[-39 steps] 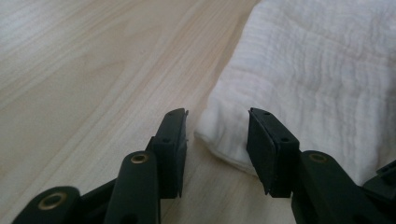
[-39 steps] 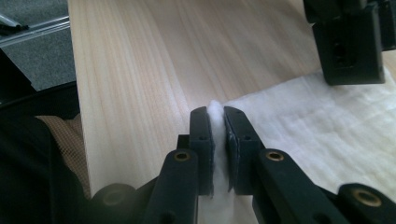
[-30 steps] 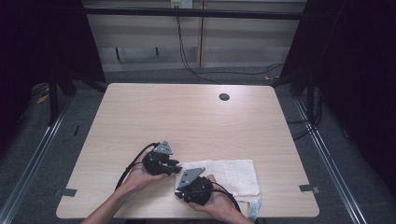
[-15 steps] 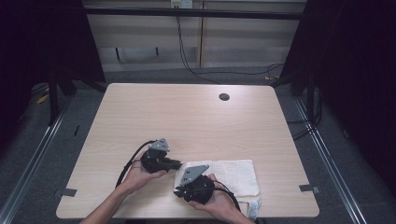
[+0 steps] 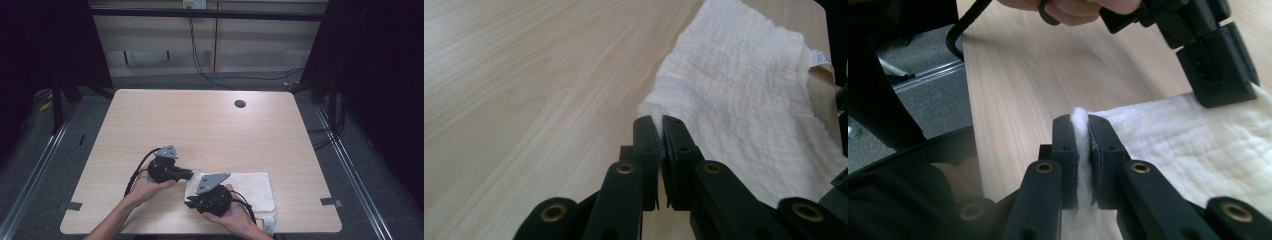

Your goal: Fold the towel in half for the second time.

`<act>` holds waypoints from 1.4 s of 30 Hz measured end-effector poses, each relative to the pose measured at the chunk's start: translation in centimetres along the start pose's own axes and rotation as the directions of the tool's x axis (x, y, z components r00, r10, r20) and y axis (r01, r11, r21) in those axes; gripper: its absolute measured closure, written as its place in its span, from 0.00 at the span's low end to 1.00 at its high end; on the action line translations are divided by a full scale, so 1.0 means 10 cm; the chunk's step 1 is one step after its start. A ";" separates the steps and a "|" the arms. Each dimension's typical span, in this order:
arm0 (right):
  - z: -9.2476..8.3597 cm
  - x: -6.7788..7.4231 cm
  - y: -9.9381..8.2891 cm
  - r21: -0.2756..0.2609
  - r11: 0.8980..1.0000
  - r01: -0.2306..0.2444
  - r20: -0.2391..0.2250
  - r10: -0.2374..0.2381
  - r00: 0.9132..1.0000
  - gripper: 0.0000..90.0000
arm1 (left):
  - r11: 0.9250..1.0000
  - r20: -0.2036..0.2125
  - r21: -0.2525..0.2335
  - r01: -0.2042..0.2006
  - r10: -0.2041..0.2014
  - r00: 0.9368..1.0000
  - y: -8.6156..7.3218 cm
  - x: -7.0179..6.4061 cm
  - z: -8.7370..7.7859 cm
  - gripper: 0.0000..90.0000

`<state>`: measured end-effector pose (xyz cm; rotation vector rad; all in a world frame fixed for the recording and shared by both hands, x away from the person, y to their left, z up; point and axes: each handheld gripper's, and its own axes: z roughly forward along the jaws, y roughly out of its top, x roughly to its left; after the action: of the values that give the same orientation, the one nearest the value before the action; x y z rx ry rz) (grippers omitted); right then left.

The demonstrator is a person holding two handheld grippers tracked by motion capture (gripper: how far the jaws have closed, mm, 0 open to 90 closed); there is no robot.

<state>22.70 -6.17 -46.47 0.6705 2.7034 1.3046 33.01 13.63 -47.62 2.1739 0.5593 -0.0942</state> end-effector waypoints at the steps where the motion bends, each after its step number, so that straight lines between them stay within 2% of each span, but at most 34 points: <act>1: -0.01 0.00 0.01 -0.005 1.000 -0.006 0.002 0.006 1.000 0.93 | 1.000 -0.002 -0.010 0.003 -0.003 1.000 0.01 0.00 -0.02 0.95; 4: -0.02 -0.01 0.02 -0.019 1.000 -0.013 0.003 0.013 1.000 0.93 | 1.000 -0.017 -0.004 -0.009 0.009 1.000 0.01 0.01 -0.06 0.95; 9: -0.02 -0.02 0.06 -0.035 0.999 -0.028 -0.008 0.028 1.000 0.93 | 1.000 -0.021 -0.029 0.001 -0.002 1.000 0.04 0.03 -0.13 0.96; 14: -0.05 -0.05 0.17 -0.070 0.997 -0.025 -0.008 0.024 1.000 0.93 | 0.999 -0.053 -0.039 -0.006 0.003 0.999 0.05 0.06 -0.21 0.96; 21: -0.01 -0.06 0.32 -0.084 0.996 -0.018 -0.019 0.016 1.000 0.93 | 0.998 -0.062 -0.054 0.016 -0.019 0.998 0.03 0.12 -0.31 0.96; 26: 0.03 -0.07 0.40 -0.079 0.996 -0.039 -0.008 0.039 0.999 0.93 | 0.997 -0.065 -0.062 0.038 -0.042 0.997 0.02 0.19 -0.36 0.96; 30: 0.07 -0.08 0.47 -0.093 0.995 -0.048 -0.030 0.045 0.999 0.93 | 0.996 -0.073 -0.074 0.047 -0.053 0.996 0.00 0.21 -0.44 0.96; 35: 0.16 -0.08 0.52 -0.115 0.992 -0.059 -0.043 0.054 0.998 0.93 | 0.996 -0.076 -0.067 0.057 -0.062 0.995 -0.05 0.27 -0.50 0.96; 42: 0.25 -0.04 0.64 -0.129 0.990 -0.050 -0.064 0.042 0.997 0.93 | 0.991 -0.087 -0.104 0.079 -0.088 0.992 -0.08 0.30 -0.66 0.96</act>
<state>25.93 -1.05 -43.28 0.6946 2.6348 1.5221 34.50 20.21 -44.88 2.0650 0.6932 -0.0120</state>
